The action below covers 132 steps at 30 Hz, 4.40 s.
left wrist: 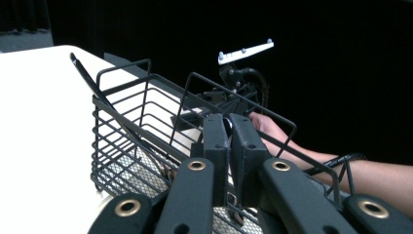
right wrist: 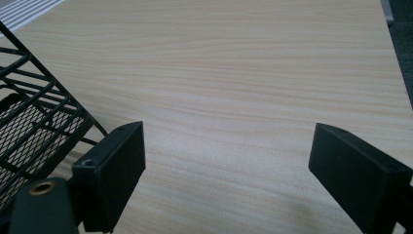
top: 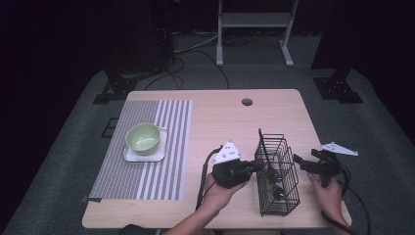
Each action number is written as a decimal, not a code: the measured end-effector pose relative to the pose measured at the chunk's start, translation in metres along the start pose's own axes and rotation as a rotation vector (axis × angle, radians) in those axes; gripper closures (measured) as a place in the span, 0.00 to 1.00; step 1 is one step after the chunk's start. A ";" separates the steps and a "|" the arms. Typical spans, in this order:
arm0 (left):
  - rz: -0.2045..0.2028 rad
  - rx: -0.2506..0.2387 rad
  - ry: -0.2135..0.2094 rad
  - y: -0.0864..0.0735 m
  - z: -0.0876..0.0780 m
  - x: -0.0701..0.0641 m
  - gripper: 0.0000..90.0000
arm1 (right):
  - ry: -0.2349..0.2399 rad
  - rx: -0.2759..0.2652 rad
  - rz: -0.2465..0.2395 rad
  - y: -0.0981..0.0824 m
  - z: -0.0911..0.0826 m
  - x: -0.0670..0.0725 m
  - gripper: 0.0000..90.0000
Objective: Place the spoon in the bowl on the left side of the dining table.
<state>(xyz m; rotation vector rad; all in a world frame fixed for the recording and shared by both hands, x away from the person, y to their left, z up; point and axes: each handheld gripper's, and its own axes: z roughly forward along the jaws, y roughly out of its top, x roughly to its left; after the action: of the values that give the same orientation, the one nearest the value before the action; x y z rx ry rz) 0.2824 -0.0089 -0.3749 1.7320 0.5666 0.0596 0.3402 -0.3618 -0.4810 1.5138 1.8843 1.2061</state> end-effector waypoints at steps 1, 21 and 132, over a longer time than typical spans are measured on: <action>0.001 -0.002 0.002 0.000 0.000 0.000 0.99 | 0.000 0.000 0.000 0.000 0.000 0.000 0.14; -0.058 -0.032 -0.016 0.013 -0.005 0.006 0.99 | -0.001 -0.001 0.005 0.000 0.000 -0.001 0.14; -0.236 -0.242 0.026 0.065 -0.099 0.060 0.99 | -0.027 0.015 0.009 0.000 0.001 -0.001 0.14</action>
<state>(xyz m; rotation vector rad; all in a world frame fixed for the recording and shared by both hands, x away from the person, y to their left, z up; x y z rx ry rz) 0.3232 0.0962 -0.3049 1.4229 0.7485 -0.0155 0.3417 -0.3621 -0.4816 1.5404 1.8752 1.1716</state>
